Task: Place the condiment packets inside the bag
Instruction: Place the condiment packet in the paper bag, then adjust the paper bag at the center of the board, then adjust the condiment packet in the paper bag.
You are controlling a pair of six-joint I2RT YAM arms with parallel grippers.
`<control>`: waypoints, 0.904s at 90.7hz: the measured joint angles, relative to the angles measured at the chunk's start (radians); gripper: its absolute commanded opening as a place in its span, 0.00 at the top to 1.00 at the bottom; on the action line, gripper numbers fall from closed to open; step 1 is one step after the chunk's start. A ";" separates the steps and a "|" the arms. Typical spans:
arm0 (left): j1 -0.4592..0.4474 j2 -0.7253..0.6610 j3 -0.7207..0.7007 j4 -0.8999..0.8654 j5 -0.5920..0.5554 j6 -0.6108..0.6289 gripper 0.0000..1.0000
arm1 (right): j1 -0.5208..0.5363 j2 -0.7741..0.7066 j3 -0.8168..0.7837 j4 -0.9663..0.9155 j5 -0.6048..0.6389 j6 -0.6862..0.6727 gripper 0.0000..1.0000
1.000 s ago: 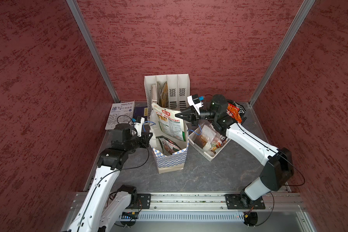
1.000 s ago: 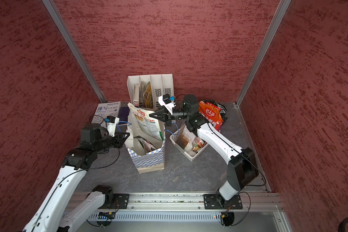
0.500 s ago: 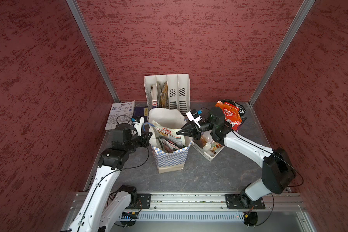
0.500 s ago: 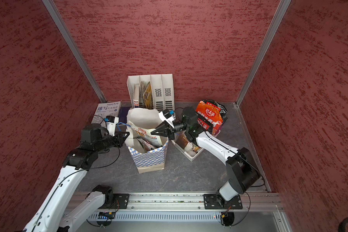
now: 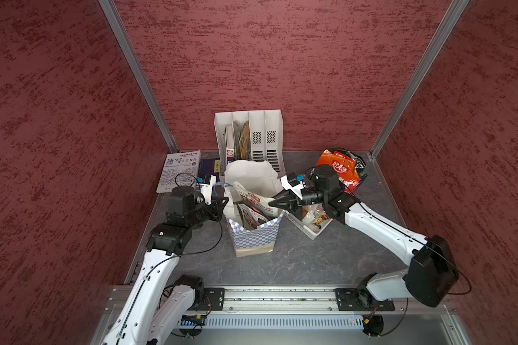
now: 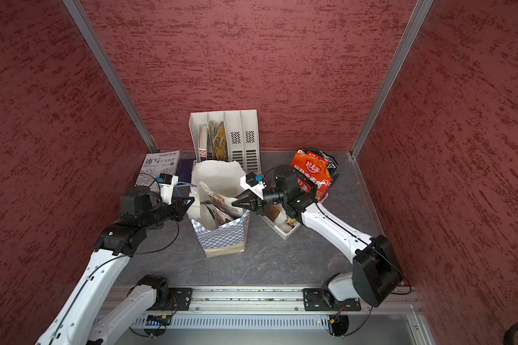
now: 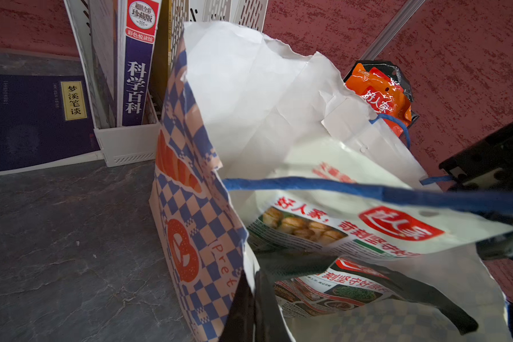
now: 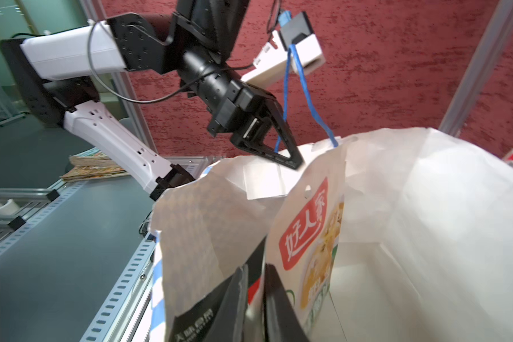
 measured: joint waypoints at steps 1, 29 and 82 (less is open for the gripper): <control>0.000 0.000 -0.001 0.002 0.003 0.002 1.00 | 0.000 -0.001 0.000 -0.006 0.009 0.001 0.80; -0.043 -0.023 -0.056 0.084 0.068 0.075 1.00 | 0.005 -0.032 0.011 -0.151 0.198 0.000 0.64; -0.233 -0.125 -0.121 0.167 0.060 0.407 1.00 | 0.136 -0.034 0.426 -0.772 0.666 0.115 0.04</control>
